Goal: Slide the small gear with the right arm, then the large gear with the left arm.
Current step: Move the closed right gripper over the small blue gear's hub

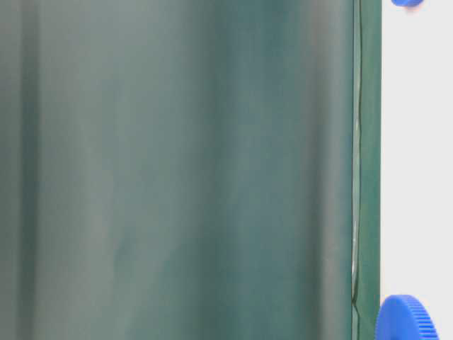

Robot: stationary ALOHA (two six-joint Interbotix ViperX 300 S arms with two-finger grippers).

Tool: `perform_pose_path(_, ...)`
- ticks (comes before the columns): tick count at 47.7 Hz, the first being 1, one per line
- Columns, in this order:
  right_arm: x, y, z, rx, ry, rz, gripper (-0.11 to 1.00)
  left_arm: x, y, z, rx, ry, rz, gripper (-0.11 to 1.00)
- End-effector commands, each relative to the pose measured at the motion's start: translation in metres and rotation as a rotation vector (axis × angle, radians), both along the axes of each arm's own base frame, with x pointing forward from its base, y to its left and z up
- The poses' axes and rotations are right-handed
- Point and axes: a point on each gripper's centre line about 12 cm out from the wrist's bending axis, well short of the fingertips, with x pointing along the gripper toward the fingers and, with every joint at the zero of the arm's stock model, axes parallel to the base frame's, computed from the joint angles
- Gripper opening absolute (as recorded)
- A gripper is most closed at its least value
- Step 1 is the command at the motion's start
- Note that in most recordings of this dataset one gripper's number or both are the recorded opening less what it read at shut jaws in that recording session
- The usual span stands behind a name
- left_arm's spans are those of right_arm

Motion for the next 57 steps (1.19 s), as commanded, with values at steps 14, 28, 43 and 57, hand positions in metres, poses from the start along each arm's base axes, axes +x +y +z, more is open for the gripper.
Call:
perform_pose_path(14,-0.007,-0.002,-0.004,-0.002,-0.034,-0.011,0.5,0.0,0.001,-0.001,-0.01,-0.002,0.004,0.0)
perform_pose_path(28,-0.019,-0.031,-0.005,0.005,-0.034,-0.168,0.5,-0.004,0.018,-0.006,-0.008,0.01,0.09,0.0)
perform_pose_path(43,-0.034,-0.07,-0.014,0.08,0.067,-0.402,0.5,-0.017,0.041,-0.011,-0.022,0.069,0.222,0.0)
perform_pose_path(57,-0.031,-0.073,-0.036,0.159,0.243,-0.416,0.5,-0.016,0.044,-0.018,-0.028,0.117,0.238,0.0)
